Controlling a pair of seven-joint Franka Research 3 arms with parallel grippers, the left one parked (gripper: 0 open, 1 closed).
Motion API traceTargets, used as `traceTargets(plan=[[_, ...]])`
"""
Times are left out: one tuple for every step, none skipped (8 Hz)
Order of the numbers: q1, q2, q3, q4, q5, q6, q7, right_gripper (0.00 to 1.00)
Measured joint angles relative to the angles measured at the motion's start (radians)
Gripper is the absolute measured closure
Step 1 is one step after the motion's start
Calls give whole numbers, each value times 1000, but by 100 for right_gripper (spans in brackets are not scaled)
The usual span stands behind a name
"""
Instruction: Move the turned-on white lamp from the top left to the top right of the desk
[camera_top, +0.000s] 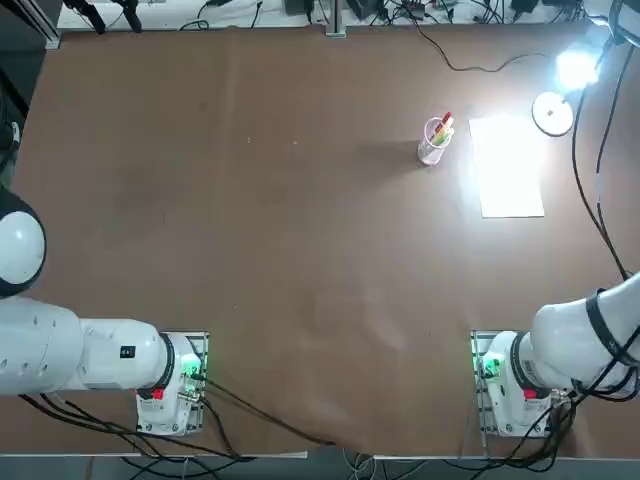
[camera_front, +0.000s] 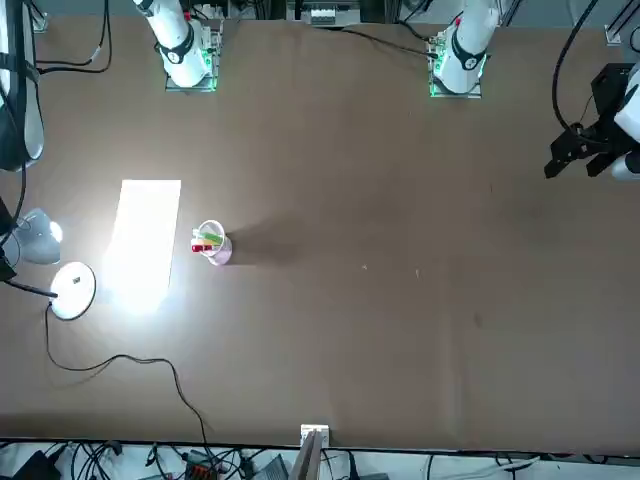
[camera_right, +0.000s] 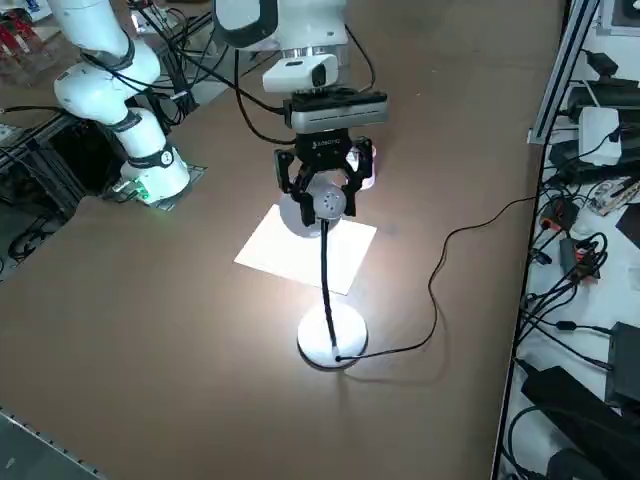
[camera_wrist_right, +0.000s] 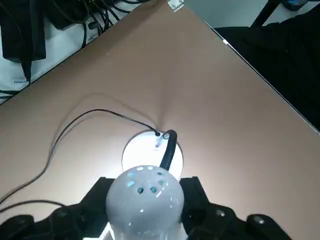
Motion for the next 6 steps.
traceTargets(plan=[[0,0,0,0,0,-2,1,28],[0,0,0,0,0,-2,0,28],[0,0,0,0,0,-2,1,26],[0,0,0,-2,0,-3,1,11],[-1,1,-1,-4,0,-3,0,0],[-1,1,-1,-4,0,-3,0,0]])
